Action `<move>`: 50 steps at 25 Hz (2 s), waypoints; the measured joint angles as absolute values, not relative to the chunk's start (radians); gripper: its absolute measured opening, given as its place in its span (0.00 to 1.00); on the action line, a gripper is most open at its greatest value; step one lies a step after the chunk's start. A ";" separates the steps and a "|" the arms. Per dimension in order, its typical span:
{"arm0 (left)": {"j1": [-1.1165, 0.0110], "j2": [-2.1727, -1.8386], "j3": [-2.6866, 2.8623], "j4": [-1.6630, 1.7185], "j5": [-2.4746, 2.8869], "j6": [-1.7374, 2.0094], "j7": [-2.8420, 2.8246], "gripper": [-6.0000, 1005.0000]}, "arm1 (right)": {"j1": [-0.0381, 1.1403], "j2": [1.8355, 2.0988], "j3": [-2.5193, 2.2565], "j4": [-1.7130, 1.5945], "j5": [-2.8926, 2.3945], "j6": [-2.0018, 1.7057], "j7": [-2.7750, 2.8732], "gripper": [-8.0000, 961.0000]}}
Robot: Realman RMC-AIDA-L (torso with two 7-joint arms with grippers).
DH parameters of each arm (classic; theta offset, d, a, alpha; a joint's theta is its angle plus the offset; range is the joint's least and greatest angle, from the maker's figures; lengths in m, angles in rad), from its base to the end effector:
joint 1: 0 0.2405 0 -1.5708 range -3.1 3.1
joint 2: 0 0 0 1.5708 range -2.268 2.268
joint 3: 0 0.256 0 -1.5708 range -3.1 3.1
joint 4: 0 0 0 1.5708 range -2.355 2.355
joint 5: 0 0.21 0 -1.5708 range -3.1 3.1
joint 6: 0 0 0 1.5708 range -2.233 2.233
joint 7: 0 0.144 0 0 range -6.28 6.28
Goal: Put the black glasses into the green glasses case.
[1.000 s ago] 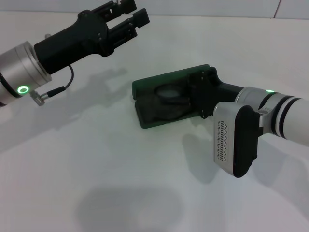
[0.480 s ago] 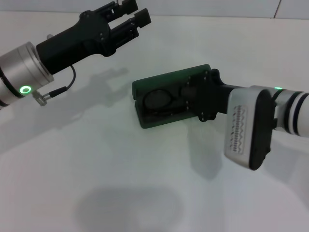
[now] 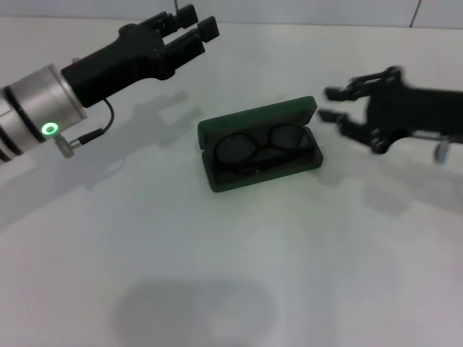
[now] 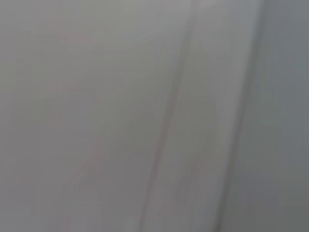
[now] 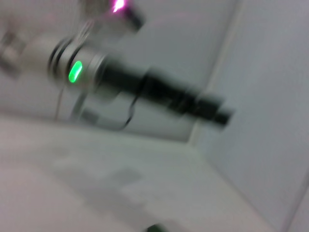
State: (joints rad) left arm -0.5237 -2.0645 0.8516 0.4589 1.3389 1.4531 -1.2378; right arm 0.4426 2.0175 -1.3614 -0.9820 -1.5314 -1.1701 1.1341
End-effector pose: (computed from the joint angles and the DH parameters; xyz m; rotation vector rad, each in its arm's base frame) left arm -0.2367 0.3555 0.0129 -2.2924 -0.6311 -1.2322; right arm 0.1874 0.3620 -0.0069 -2.6371 -0.1764 0.5355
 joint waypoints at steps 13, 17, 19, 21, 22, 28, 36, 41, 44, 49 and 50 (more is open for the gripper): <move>-0.728 -2.087 0.865 0.458 1.773 1.060 -1.568 0.56 | 0.509 2.018 -0.976 -0.674 -1.382 -1.226 1.145 0.34; -0.751 -2.088 0.893 0.458 1.776 1.040 -1.574 0.56 | 0.502 2.020 -0.973 -0.661 -1.381 -1.221 1.146 0.42; -0.758 -2.088 0.912 0.454 1.779 1.023 -1.580 0.56 | 0.502 2.020 -0.973 -0.653 -1.381 -1.220 1.145 0.46; -0.762 -2.088 0.950 0.451 1.780 0.997 -1.596 0.56 | 0.501 2.021 -0.974 -0.650 -1.381 -1.219 1.143 0.50; -0.763 -2.088 0.962 0.451 1.780 0.989 -1.602 0.56 | 0.500 2.022 -0.975 -0.649 -1.381 -1.219 1.142 0.52; -0.765 -2.088 1.044 0.450 1.781 0.963 -1.625 0.56 | 0.499 2.023 -0.982 -0.648 -1.380 -1.219 1.141 0.57; -0.743 -2.088 1.093 0.450 1.778 0.974 -1.606 0.57 | 0.509 2.025 -0.984 -0.630 -1.377 -1.216 1.138 0.56; -0.718 -2.095 1.137 0.450 1.768 0.979 -1.544 0.57 | 0.518 2.025 -0.984 -0.616 -1.373 -1.207 1.135 0.56; -0.705 -2.100 1.139 0.448 1.763 0.979 -1.495 0.57 | 0.523 2.025 -0.983 -0.610 -1.373 -1.202 1.134 0.57; -0.686 -2.102 1.139 0.447 1.705 1.002 -1.418 0.57 | 0.532 2.024 -0.991 -0.597 -1.374 -1.218 1.130 0.57; -0.676 -2.101 1.139 0.447 1.673 1.024 -1.391 0.57 | 0.532 2.023 -1.004 -0.596 -1.376 -1.232 1.126 0.57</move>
